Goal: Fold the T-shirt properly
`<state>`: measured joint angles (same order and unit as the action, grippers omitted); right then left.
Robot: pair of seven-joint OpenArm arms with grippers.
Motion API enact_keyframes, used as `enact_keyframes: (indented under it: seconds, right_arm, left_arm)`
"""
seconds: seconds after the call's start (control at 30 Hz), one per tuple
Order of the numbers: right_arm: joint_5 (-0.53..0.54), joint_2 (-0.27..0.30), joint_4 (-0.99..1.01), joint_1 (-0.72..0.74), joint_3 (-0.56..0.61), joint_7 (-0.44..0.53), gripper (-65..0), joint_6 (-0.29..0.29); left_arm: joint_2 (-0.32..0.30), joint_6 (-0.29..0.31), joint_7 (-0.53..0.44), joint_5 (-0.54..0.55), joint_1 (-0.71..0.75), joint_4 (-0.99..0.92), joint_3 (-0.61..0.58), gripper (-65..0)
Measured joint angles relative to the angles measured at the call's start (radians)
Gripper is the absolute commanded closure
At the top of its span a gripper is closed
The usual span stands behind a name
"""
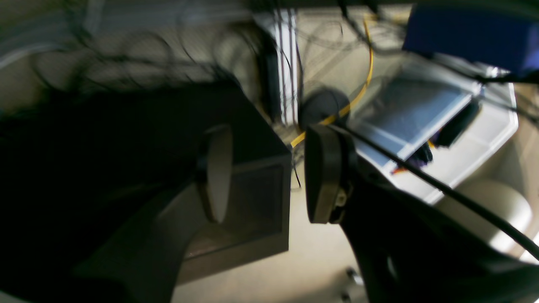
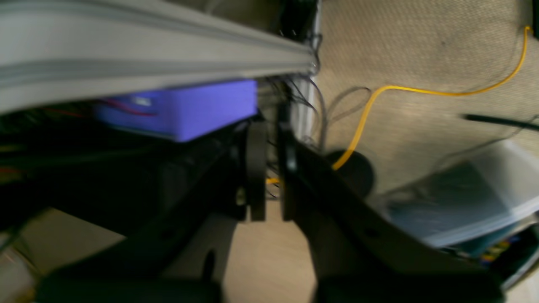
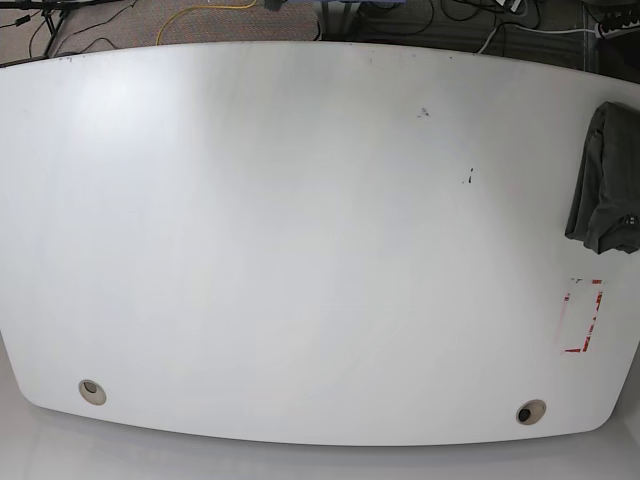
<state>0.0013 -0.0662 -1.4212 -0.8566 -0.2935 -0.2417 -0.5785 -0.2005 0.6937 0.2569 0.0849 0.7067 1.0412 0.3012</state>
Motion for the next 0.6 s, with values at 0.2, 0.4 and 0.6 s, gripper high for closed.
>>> enact_keyframes:
  seconds: [0.2, 0.4, 0.6]
  right_arm:
    - [-0.108, -0.024, 0.124, 0.100, -0.001, 0.000, -4.4, 0.000]
    - [-0.146, -0.029, 0.311, 0.210, 0.000, 0.009, -4.4, -0.001]
    - [-0.144, 0.016, 0.472, 0.298, -0.001, 0.072, -4.6, 0.043]
  left_arm:
    - [0.010, -0.005, -0.005, -0.079, -0.151, -0.188, 0.000, -24.4]
    - [0.029, -0.092, -0.048, -0.140, -0.262, -0.341, -0.002, -24.4]
    - [0.058, -0.174, -0.094, -0.260, -0.340, -0.492, -0.002, -24.4]
